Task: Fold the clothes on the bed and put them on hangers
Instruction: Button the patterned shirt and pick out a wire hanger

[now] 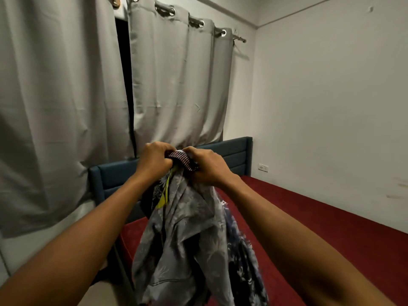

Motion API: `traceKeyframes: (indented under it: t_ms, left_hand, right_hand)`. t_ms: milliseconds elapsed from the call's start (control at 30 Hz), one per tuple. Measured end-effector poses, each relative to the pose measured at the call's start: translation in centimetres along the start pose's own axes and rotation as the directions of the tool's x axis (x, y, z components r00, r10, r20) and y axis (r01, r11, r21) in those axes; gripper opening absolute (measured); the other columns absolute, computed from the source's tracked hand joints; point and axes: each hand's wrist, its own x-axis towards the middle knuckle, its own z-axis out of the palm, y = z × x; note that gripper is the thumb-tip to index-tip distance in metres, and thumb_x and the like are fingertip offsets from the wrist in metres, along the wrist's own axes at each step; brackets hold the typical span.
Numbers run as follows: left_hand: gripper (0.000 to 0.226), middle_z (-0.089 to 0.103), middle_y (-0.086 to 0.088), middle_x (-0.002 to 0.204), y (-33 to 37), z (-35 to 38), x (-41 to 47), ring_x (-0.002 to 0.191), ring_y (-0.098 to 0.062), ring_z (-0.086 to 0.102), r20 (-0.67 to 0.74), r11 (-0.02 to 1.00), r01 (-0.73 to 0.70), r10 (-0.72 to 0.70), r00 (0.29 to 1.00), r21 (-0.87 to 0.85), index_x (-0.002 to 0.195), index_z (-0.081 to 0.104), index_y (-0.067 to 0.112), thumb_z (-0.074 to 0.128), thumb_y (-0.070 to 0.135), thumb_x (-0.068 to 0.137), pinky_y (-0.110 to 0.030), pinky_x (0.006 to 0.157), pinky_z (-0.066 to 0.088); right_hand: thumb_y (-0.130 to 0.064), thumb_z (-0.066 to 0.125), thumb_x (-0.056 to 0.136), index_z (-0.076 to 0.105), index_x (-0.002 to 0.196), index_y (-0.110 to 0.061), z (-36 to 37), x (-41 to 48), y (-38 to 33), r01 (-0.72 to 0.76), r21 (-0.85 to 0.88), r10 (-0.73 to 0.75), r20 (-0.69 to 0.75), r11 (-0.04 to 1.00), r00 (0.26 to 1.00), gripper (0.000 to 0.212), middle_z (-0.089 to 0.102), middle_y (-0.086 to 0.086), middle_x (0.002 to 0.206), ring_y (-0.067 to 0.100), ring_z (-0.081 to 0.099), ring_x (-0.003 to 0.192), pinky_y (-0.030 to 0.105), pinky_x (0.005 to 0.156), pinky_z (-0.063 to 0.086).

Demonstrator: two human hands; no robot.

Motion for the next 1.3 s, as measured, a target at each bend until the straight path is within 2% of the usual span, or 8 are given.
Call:
traceKeyframes:
  t_ms: [367, 633, 733, 800, 1033, 1100, 1200, 1300]
  left_hand:
    - [0.011, 0.069, 0.004, 0.067, -6.1, -3.8, -5.1, 0.063, -0.016, 0.066, 0.382, 0.943, 0.069, -0.198, 0.903, 0.326, 0.075, 0.075, 0.025, 0.075, 0.018, 0.084, -0.043, 0.057, 0.058]
    - [0.014, 0.074, -0.016, 0.084, -7.0, -8.7, -5.0, 0.080, -0.036, 0.069, -0.214, 0.979, 0.190, -0.170, 0.962, 0.078, 0.095, 0.078, 0.014, 0.070, 0.025, 0.093, -0.037, 0.063, 0.050]
    - [0.012, 0.072, -0.015, 0.080, -8.2, -9.3, -6.7, 0.081, -0.035, 0.068, -0.015, 0.942, 0.291, -0.293, 0.956, 0.164, 0.088, 0.077, 0.013, 0.068, 0.007, 0.086, -0.034, 0.063, 0.047]
    - [0.028, 0.073, -0.010, 0.081, -8.2, -9.7, -7.2, 0.080, -0.023, 0.067, -0.044, 0.958, 0.281, -0.279, 0.959, 0.048, 0.091, 0.079, 0.010, 0.063, -0.010, 0.078, -0.027, 0.064, 0.045]
    - [0.018, 0.071, -0.006, 0.077, -9.7, -10.6, -4.0, 0.075, -0.015, 0.061, 0.269, 0.963, 0.239, -0.198, 0.942, -0.127, 0.088, 0.079, 0.013, 0.071, -0.004, 0.087, -0.026, 0.068, 0.046]
    - [0.010, 0.071, -0.004, 0.071, -9.6, -10.0, -3.9, 0.071, -0.019, 0.066, 0.340, 0.964, 0.159, -0.226, 0.913, 0.211, 0.083, 0.080, 0.017, 0.070, 0.014, 0.084, -0.027, 0.065, 0.050]
    - [0.020, 0.072, -0.018, 0.086, -7.5, -7.3, -3.8, 0.083, -0.041, 0.068, -0.094, 0.914, 0.248, -0.230, 0.969, 0.320, 0.094, 0.077, 0.016, 0.066, 0.016, 0.077, -0.040, 0.067, 0.053]
    - [0.012, 0.069, -0.025, 0.085, -6.4, -5.1, -3.3, 0.079, -0.046, 0.066, -0.306, 0.893, 0.322, -0.225, 0.925, 0.316, 0.090, 0.073, 0.009, 0.065, 0.018, 0.086, -0.038, 0.059, 0.044]
  right_hand:
    - [-0.030, 0.072, 0.097, 0.072, 0.075, -0.040, -5.9, 1.7, -0.8, -0.072, 0.263, -0.040, 0.397, 0.962, 0.917, 0.024, 0.062, -0.020, 0.061, -0.008, 0.050, 0.059, 0.019, 0.061, 0.044]
    - [-0.020, 0.063, 0.097, 0.077, 0.096, -0.012, -4.9, 1.8, -1.9, -0.012, 0.460, 0.197, -0.355, 0.888, 0.914, 0.016, 0.073, 0.000, 0.083, 0.006, 0.060, 0.072, 0.025, 0.064, 0.045]
    - [-0.041, 0.073, 0.094, 0.076, 0.085, -0.016, -3.3, 0.1, -0.7, -0.178, 0.391, 0.088, 0.237, 0.903, 0.968, 0.026, 0.069, -0.003, 0.076, 0.006, 0.055, 0.069, 0.032, 0.066, 0.049]
    - [-0.045, 0.082, 0.083, 0.076, 0.077, -0.018, -3.8, -1.0, 0.0, -0.307, 0.308, 0.065, 0.602, 0.901, 0.796, 0.029, 0.064, -0.009, 0.072, 0.007, 0.053, 0.067, 0.034, 0.069, 0.046]
    - [-0.009, 0.088, 0.075, 0.076, 0.104, -0.001, -5.3, -0.9, 3.2, -0.573, 0.324, 0.245, 0.671, 0.752, 0.700, 0.033, 0.076, 0.012, 0.105, 0.028, 0.073, 0.098, 0.040, 0.090, 0.059]
    - [-0.019, 0.081, 0.082, 0.075, 0.092, -0.012, -3.7, -0.6, 3.5, -0.504, 0.037, 0.440, 0.438, 0.863, 0.784, 0.015, 0.074, 0.009, 0.091, 0.030, 0.071, 0.087, 0.038, 0.070, 0.057]
    - [-0.021, 0.070, 0.084, 0.064, 0.098, -0.015, -0.4, -0.3, 2.1, -0.424, -0.197, 0.368, -0.267, 0.884, 0.891, 0.016, 0.072, 0.013, 0.086, 0.039, 0.069, 0.078, 0.041, 0.061, 0.055]
    - [-0.024, 0.071, 0.085, 0.063, 0.103, -0.016, 0.6, 0.3, 1.5, -0.374, -0.182, 0.341, -0.187, 0.910, 0.921, 0.021, 0.073, 0.015, 0.093, 0.039, 0.069, 0.082, 0.042, 0.065, 0.055]
